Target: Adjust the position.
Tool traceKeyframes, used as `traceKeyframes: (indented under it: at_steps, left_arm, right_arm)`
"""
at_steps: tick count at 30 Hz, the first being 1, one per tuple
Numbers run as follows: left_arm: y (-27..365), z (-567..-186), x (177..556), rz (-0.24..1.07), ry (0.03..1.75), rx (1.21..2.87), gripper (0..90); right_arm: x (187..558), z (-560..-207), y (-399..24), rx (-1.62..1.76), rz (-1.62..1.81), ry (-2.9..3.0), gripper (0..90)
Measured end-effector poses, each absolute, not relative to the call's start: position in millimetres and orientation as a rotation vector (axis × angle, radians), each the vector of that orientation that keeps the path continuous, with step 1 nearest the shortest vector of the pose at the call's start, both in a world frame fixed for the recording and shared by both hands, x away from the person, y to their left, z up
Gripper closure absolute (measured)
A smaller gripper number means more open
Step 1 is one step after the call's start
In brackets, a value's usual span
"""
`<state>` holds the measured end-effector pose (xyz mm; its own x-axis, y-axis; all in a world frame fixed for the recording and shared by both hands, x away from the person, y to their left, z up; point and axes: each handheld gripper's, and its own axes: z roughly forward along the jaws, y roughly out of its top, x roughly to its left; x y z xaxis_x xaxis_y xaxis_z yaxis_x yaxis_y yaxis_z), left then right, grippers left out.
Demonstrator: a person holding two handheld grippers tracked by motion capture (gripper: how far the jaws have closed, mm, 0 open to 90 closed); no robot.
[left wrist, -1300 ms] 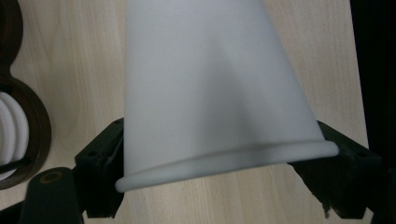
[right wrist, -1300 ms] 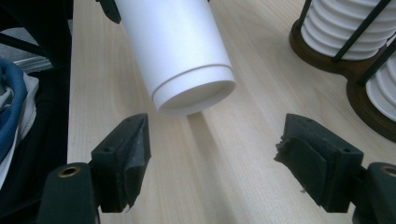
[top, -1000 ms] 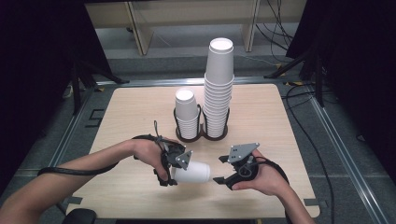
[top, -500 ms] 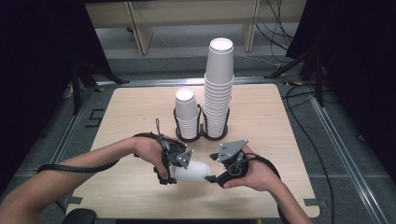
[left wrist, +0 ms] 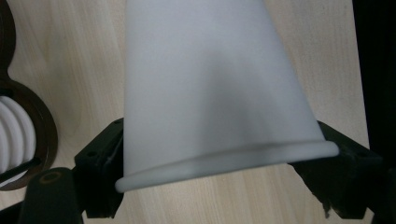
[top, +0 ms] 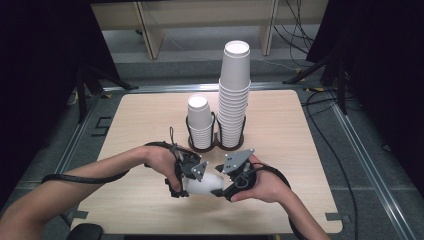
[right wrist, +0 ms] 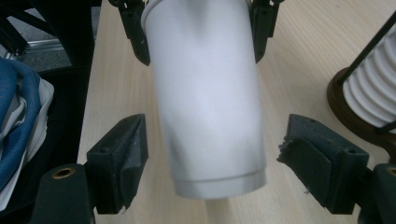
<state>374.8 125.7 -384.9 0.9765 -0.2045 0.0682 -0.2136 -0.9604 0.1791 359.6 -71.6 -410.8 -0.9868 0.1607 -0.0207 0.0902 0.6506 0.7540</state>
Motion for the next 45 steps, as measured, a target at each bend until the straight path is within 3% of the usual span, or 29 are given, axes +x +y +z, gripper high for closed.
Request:
traceKeyframes:
  at_steps: [25, 33, 35, 45]
  left_arm:
    - [126.1, -384.6, 371.4, 0.055, -0.308, 2.918, 17.1]
    - [123.7, -383.9, 373.0, 0.054, -0.407, 2.915, 17.1]
    - [125.4, -384.5, 369.4, 0.039, -0.33, 2.912, 17.1]
    - [124.8, -383.5, 370.0, 0.064, -0.363, 2.913, 17.3]
  right_arm:
    - [361.3, -427.3, -42.2, 0.175, 1.249, 2.824, 21.8]
    - [361.7, -431.8, -39.9, 0.153, 1.263, 2.81, 21.7]
    - [361.7, -433.1, -39.3, 0.152, 1.268, 2.815, 21.8]
    - [361.8, -437.3, -37.9, 0.163, 1.284, 2.827, 23.3]
